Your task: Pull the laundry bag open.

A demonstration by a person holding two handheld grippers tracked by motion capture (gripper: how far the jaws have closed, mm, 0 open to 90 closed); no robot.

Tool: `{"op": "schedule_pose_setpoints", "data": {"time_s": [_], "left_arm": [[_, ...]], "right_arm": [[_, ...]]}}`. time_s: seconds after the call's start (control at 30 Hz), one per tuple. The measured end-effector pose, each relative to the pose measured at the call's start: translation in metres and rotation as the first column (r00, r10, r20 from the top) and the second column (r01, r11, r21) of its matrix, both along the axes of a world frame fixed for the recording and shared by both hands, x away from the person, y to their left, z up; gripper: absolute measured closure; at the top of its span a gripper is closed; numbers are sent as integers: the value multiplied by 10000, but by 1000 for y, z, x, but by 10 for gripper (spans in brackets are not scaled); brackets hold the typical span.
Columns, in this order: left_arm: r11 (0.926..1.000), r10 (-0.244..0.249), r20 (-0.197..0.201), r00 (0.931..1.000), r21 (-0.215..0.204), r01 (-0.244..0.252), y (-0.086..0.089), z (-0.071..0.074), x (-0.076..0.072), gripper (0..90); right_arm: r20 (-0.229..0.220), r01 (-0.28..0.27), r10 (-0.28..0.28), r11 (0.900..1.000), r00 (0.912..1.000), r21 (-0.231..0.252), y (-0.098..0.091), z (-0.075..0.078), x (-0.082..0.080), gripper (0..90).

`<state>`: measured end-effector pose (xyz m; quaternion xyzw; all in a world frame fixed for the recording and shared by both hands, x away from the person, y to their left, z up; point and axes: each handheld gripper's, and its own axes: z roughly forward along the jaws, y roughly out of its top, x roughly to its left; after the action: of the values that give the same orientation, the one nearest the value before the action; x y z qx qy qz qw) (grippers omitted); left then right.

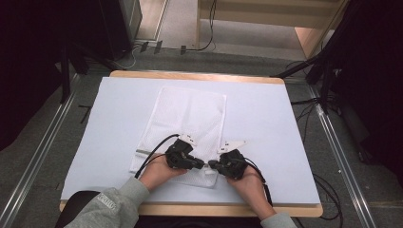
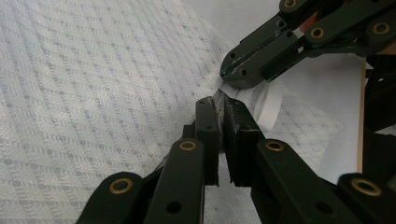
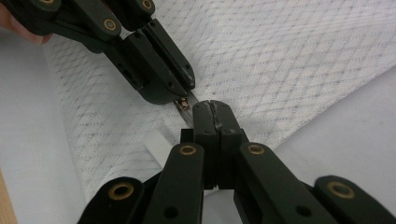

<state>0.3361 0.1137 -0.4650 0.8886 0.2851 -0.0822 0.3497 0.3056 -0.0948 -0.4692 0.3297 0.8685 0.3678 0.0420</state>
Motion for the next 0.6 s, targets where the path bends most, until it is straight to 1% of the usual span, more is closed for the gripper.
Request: {"op": "schedule_pose_setpoints", "data": {"time_s": [0.1, 0.17, 0.2, 0.23, 0.27, 0.3, 0.33, 0.37, 0.4, 0.43, 0.47, 0.53, 0.6], "left_arm": [[9999, 46, -172, 9998, -95, -47, 0, -1, 2, 861], [10000, 34, -111, 9999, -87, -35, 0, -1, 2, 862], [10000, -16, -140, 9999, -55, 16, 0, 0, 3, 864], [9999, 57, -261, 9996, -88, -59, 0, 0, 4, 868], [10000, 23, -405, 9992, -59, -25, 1, 0, 6, 871], [9999, 59, -494, 9988, -117, -65, 2, 1, 8, 873], [9997, 82, -699, 9975, -209, -97, 3, 1, 9, 875], [9996, 64, -800, 9968, -253, -85, 4, 2, 10, 876], [9997, 32, -909, 9959, -229, -53, 4, 3, 12, 877], [9996, 70, -1076, 9942, -281, -101, 4, 2, 12, 877], [9994, 71, -1259, 9920, -319, -112, 5, 2, 14, 877], [9984, 157, -1726, 9849, -505, -248, 7, 0, 17, 878], [9982, 160, -1939, 9809, -543, -270, 9, -1, 19, 879]], "right_arm": [[20, -2, 2, 10000, 10000, -38, 0, 0, 0, 900], [3, -17, 17, 10000, 10000, -11, 0, 0, 0, 900], [-29, -18, 18, 10000, 10000, 17, 0, 0, 0, 900], [-65, -23, 23, 10000, 10000, 55, -1, 0, 0, 900], [-77, -23, 24, 10000, 10000, 91, -1, -1, 1, 900], [-49, -70, 71, 9999, 10000, 137, -2, -1, 1, 900], [-20, -101, 101, 9999, 9999, 137, -2, -1, 1, 900], [-3, -114, 114, 9998, 9999, 132, -2, -1, 1, 900], [72, -174, 173, 9998, 9998, 136, -2, -2, 0, 900], [174, -225, 223, 9997, 9996, 124, -2, -2, 0, 900], [176, -249, 247, 9996, 9995, 135, -3, -2, 0, 900], [211, -238, 233, 9995, 9995, 200, -3, -3, -1, 900], [324, -337, 331, 9993, 9989, 183, -3, -3, -1, 900]]}}
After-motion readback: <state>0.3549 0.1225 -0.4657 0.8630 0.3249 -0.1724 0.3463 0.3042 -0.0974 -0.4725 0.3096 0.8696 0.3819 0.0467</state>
